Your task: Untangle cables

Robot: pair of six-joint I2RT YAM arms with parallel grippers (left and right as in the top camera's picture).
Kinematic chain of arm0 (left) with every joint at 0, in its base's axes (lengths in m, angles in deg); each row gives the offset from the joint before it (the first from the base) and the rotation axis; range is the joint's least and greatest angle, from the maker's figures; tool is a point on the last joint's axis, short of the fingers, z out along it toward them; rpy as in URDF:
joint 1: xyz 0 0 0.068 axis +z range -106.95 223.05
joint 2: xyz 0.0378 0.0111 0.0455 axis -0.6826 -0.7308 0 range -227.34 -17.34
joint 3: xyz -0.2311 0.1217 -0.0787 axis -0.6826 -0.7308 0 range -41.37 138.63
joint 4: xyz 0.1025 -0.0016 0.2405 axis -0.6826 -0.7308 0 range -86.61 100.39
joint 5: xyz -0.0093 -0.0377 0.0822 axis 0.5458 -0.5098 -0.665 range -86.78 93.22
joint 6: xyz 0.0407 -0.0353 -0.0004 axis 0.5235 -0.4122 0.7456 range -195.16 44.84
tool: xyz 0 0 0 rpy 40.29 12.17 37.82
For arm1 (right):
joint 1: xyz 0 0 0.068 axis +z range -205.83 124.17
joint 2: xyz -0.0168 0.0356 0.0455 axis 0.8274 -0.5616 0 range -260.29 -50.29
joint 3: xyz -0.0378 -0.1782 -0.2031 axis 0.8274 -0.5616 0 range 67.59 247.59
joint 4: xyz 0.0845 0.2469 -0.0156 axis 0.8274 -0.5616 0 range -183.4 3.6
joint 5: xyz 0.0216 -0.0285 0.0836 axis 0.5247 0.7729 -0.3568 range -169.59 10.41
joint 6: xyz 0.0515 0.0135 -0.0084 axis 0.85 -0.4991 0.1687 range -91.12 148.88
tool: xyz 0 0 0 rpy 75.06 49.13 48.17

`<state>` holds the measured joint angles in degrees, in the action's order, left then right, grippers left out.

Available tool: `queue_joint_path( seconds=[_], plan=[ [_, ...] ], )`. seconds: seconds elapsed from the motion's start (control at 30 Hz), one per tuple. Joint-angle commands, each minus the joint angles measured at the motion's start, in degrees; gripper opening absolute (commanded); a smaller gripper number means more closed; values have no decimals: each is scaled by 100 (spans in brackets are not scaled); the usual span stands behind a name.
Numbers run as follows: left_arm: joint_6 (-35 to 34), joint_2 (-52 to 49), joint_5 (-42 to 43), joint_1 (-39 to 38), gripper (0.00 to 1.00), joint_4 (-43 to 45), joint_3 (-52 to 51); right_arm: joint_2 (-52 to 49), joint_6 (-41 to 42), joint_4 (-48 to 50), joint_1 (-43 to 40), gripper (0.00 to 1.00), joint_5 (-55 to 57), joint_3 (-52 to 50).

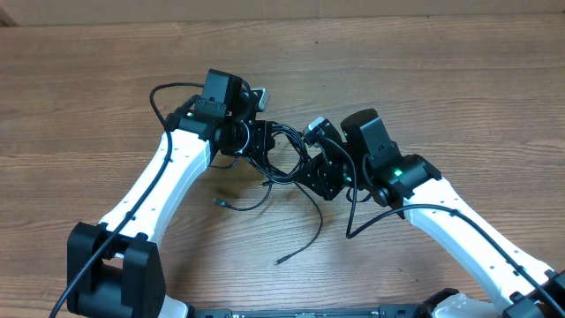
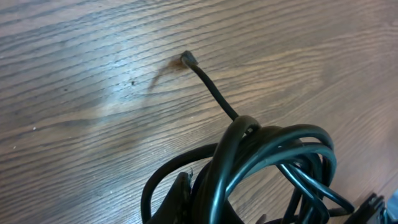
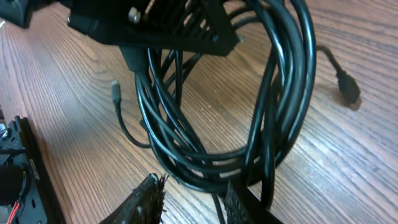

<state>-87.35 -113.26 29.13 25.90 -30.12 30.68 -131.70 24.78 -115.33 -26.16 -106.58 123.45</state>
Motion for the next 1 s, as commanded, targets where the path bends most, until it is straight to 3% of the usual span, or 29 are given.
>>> queue_joint_path(
  seconds=[0.0,0.5,0.87,0.97],
  plan=[
    [348,68,306,24,4,24,155,20,162,33,-116,32,-223,122],
    [669,68,380,24,4,44,155,118,238,-551,-708,35,-1248,422],
    [732,68,723,24,4,140,155,-472,232,-693,-708,27,-1624,422],
    [732,68,719,20,4,146,155,-470,234,-660,-708,19,-1626,422]
  ],
)
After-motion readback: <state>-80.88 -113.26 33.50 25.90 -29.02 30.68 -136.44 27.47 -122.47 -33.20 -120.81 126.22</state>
